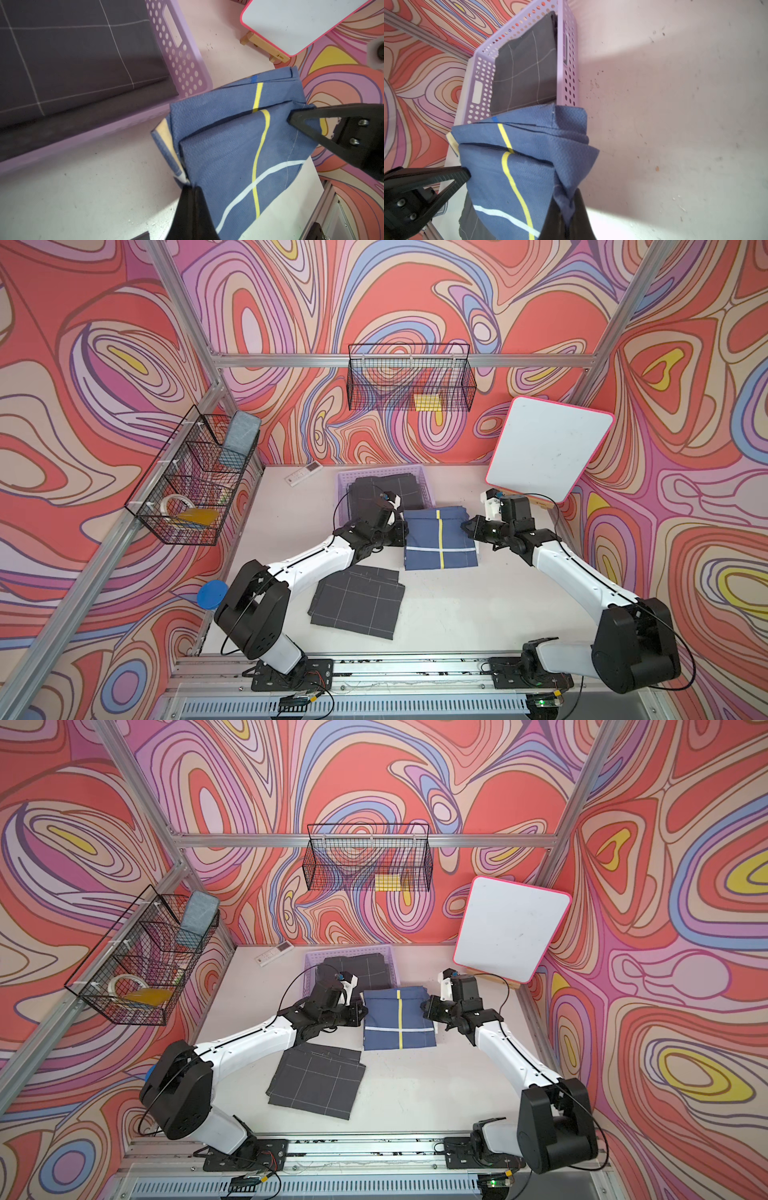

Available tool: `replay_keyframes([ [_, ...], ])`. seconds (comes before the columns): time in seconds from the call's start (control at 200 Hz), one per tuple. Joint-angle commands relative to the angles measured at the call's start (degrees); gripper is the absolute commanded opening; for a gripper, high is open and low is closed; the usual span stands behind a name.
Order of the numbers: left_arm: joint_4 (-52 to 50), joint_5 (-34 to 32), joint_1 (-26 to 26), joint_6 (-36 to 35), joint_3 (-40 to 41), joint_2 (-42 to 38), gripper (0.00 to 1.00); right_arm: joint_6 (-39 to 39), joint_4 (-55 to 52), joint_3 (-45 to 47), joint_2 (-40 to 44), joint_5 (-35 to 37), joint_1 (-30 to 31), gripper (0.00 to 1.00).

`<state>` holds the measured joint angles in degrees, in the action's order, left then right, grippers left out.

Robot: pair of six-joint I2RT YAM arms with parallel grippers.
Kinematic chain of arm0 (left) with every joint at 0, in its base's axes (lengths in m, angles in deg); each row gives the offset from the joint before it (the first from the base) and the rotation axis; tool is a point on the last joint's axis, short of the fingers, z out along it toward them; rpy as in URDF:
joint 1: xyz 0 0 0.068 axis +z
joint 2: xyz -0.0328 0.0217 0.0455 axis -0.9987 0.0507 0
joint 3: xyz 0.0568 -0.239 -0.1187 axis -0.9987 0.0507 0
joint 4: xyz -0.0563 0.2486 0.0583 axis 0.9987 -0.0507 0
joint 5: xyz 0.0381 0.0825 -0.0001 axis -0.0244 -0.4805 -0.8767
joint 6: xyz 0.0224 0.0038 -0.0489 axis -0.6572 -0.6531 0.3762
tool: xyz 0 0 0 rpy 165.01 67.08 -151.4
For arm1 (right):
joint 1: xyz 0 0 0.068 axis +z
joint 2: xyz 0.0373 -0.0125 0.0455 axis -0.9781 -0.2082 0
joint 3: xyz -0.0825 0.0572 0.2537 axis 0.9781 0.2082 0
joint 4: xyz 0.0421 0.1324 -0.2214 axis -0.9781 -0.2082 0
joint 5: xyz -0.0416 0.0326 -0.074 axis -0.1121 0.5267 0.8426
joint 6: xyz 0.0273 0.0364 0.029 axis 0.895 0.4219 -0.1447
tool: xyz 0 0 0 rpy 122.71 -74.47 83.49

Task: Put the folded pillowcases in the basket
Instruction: Place the pillowcase in the basket.

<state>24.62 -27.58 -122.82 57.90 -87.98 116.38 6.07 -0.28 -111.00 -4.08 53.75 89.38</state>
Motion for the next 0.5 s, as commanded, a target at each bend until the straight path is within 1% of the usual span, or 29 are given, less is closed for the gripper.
replay_keyframes([
  [0.0,-4.6,-1.0,2.7,-3.7,-2.6,-1.9,0.00,0.9,4.1,-4.6,-3.2,-0.1,2.1,0.00],
  [0.24,-7.5,0.4,8.3,-8.2,-7.5,-1.1,0.00,1.5,7.0,-15.6,-13.3,0.7,5.6,0.00],
  [0.476,-7.4,4.8,14.6,-9.9,-12.1,2.4,0.00,1.8,7.4,-26.8,-23.2,0.3,7.0,0.00],
  [0.496,-7.4,5.1,15.0,-10.1,-12.6,2.9,0.00,1.8,7.4,-27.7,-25.2,0.2,7.1,0.00],
])
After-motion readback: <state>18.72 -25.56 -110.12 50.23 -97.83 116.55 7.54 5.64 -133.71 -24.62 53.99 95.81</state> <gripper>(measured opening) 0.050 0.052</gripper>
